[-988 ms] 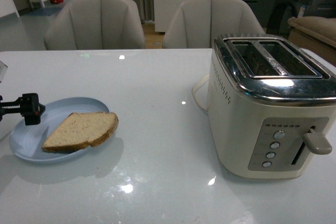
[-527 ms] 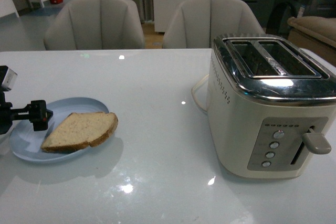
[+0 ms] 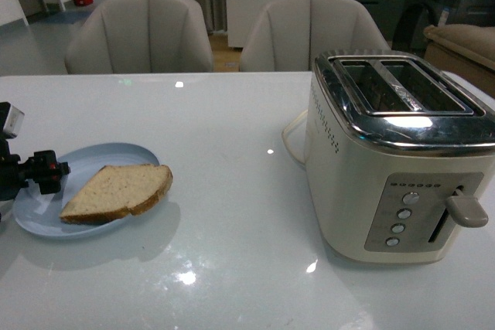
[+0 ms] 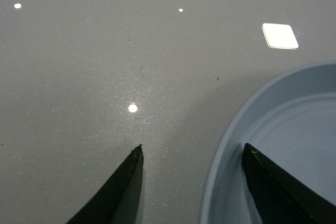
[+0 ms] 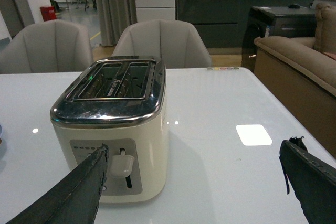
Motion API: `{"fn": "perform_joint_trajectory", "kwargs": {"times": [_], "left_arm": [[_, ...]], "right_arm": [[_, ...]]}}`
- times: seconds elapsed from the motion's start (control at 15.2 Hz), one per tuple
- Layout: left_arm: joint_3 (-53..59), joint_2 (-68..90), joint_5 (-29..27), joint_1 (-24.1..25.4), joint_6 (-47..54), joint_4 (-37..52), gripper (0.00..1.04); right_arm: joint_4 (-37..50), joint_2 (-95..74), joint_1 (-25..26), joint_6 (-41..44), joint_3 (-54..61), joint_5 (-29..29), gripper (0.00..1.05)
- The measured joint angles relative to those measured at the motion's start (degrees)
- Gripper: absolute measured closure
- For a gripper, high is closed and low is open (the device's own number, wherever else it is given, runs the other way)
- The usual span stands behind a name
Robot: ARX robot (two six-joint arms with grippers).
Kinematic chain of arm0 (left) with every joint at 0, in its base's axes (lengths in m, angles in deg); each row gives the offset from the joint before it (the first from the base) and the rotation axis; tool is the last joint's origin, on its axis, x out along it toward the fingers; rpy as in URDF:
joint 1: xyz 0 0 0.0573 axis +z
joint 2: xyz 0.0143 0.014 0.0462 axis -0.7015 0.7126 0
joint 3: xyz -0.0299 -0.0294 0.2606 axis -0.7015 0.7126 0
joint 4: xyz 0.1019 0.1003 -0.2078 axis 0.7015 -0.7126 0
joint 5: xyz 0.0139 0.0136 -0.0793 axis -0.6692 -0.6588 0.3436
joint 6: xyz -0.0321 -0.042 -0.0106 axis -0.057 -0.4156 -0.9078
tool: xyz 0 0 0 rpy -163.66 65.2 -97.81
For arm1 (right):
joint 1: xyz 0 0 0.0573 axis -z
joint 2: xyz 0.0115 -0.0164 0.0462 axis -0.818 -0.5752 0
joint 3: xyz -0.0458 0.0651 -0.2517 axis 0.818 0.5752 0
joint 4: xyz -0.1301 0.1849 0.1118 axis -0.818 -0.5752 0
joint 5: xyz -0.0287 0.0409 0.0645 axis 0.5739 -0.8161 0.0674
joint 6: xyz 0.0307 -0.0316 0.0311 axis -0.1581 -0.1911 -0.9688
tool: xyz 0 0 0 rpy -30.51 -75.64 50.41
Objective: Left arm holds plate, right arm toasts bread
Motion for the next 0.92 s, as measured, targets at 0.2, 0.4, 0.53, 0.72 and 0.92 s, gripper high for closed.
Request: {"fn": "perform_joint_trajectory", "kwargs": {"times": [0.2, 0.4, 0.53, 0.72, 0.92], "left_arm": [[-0.02, 0.0, 0.5, -0.72, -0.7, 0.46, 0.86], [-0.09, -0.72, 0.72, -0.87, -4.81, 0.63, 1.02], [0.48, -1.92, 0.44, -1.4, -7.28, -1.14, 1.02], [4.17, -5.14, -0.2, -1.97, -11.39, -2.27, 1.02], [9.14, -8.55, -0.24, -2.75, -14.49, -1.38, 1.02]], "right_arm": [[0.0, 0.0, 0.0, -0.02, 0.0, 0.02, 0.06], [0.0, 0.0, 0.0, -0.02, 0.0, 0.02, 0.06], [0.0, 0.0, 0.0, -0.02, 0.0, 0.0, 0.06], [0.0, 0.0, 0.0, -0.02, 0.0, 0.0, 0.06], [0.0, 0.0, 0.0, 0.0, 0.0, 0.0, 0.06]]}}
